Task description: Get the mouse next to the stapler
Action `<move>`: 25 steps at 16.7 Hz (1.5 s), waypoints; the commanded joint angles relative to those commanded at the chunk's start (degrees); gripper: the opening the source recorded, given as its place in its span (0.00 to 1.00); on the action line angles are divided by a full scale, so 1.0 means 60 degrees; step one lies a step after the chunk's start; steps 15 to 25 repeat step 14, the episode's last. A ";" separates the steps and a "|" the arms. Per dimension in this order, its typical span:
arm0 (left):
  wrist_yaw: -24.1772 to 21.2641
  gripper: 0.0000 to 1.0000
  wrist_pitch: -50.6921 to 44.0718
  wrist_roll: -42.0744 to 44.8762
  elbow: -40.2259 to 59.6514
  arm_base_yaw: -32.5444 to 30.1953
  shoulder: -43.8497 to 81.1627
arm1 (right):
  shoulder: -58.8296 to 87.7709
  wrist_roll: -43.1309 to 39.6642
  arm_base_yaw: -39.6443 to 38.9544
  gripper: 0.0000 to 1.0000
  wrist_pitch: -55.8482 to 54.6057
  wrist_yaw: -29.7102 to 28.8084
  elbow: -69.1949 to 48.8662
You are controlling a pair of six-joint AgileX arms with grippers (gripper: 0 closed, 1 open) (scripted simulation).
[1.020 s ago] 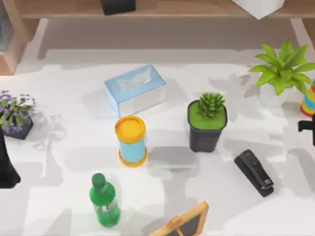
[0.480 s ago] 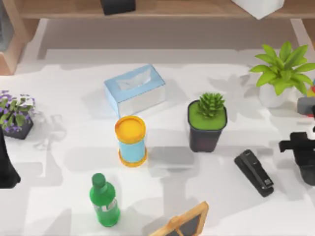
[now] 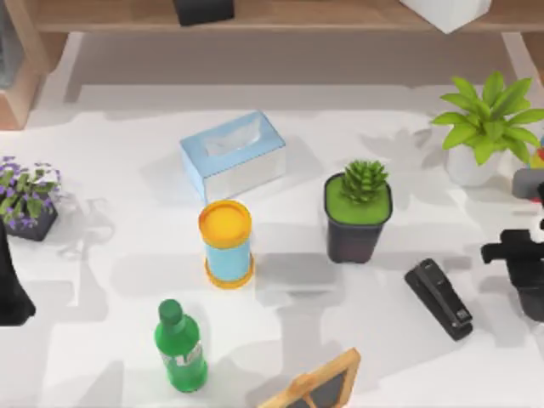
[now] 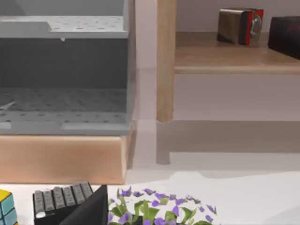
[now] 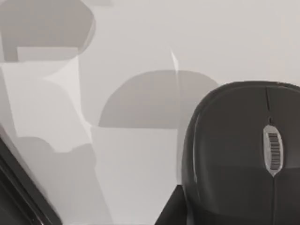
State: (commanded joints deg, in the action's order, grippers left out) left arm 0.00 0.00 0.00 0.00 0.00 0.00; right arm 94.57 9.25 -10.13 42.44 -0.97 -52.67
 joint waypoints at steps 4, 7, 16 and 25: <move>0.0000 1.00 0.0000 0.0000 0.0000 0.0000 0.0000 | 0.0000 0.0000 0.0000 0.68 0.0000 0.0000 0.0000; 0.0000 1.00 0.0000 0.0000 0.0000 0.0000 0.0000 | 0.0000 0.0000 0.0000 0.90 0.0000 0.0000 0.0000; 0.0000 1.00 0.0000 0.0000 0.0000 0.0000 0.0000 | 0.0000 0.0000 0.0000 1.00 0.0000 0.0000 0.0000; 0.0000 1.00 0.0000 0.0000 0.0000 0.0000 0.0000 | 0.0000 0.0000 0.0000 1.00 0.0000 0.0000 0.0000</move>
